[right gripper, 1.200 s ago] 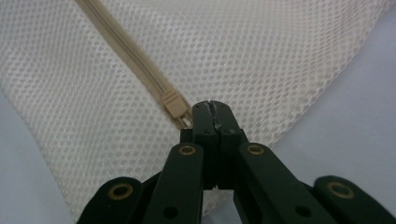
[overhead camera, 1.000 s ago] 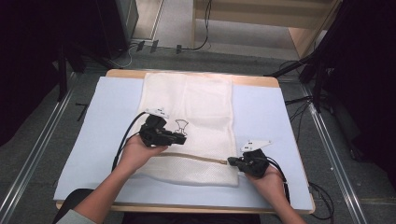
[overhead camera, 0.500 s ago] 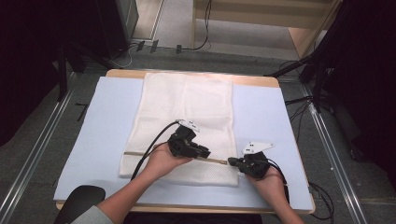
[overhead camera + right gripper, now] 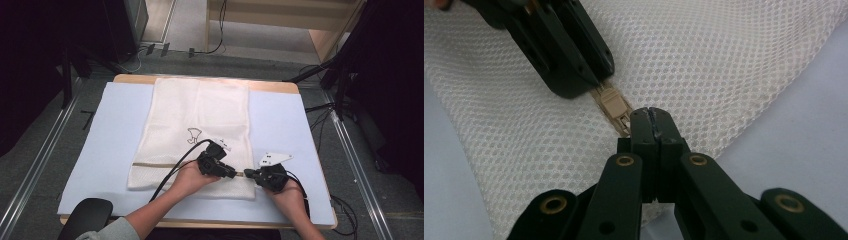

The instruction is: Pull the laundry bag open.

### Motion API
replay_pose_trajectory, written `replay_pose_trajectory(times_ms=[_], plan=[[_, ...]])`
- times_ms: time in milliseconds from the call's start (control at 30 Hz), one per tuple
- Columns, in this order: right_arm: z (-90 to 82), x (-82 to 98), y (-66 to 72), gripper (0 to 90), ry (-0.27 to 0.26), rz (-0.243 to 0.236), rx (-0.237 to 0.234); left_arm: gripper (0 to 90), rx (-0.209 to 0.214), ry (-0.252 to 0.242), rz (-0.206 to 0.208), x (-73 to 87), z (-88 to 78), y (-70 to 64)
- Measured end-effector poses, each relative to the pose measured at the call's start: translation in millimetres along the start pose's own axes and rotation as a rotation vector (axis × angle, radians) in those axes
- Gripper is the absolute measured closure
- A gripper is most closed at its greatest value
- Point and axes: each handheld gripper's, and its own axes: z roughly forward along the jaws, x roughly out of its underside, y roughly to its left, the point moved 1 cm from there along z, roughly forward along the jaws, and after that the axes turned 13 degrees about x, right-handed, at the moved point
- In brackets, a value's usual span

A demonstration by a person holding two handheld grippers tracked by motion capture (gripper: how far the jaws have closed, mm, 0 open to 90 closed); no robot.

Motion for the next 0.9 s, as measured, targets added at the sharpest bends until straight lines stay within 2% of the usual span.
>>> replay_pose_trajectory(times_ms=[233, 300, 367, 533, 600, 633, 767, 900], plan=[[-0.2, 0.2, 0.4, 90.0, 0.000, -0.004, 0.003, 80.3, 0.008, -0.015, -0.021, -5.2, 10.2, -0.1], [-0.3, 0.2, 0.7, 90.0, -0.001, -0.005, 0.005, 83.7, -0.005, -0.011, -0.016, -6.5, 13.4, -1.5], [-0.6, 0.4, 1.0, 90.0, -0.001, -0.005, 0.009, 88.1, 0.001, 0.002, -0.024, -8.6, 13.4, -1.1], [-0.4, 2.9, 2.7, 90.0, -0.024, -0.034, 0.008, 88.9, 0.056, 0.010, -0.081, -9.0, 8.2, 6.2], [-0.6, 3.7, 2.8, 90.0, -0.023, -0.028, 0.008, 89.0, 0.049, 0.028, -0.073, -8.9, 5.3, 6.3], [-0.8, 3.9, 2.8, 90.0, -0.020, -0.029, 0.007, 89.1, 0.042, 0.017, -0.070, -8.4, 3.9, 6.0], [-0.7, 5.5, 2.3, 90.0, -0.034, -0.032, 0.008, 89.1, 0.026, 0.037, -0.063, -4.6, -10.5, 7.3], [-0.8, 7.0, 1.7, 90.0, -0.045, -0.034, -0.001, 89.1, 0.026, 0.040, -0.056, 2.9, -21.3, 8.0]])
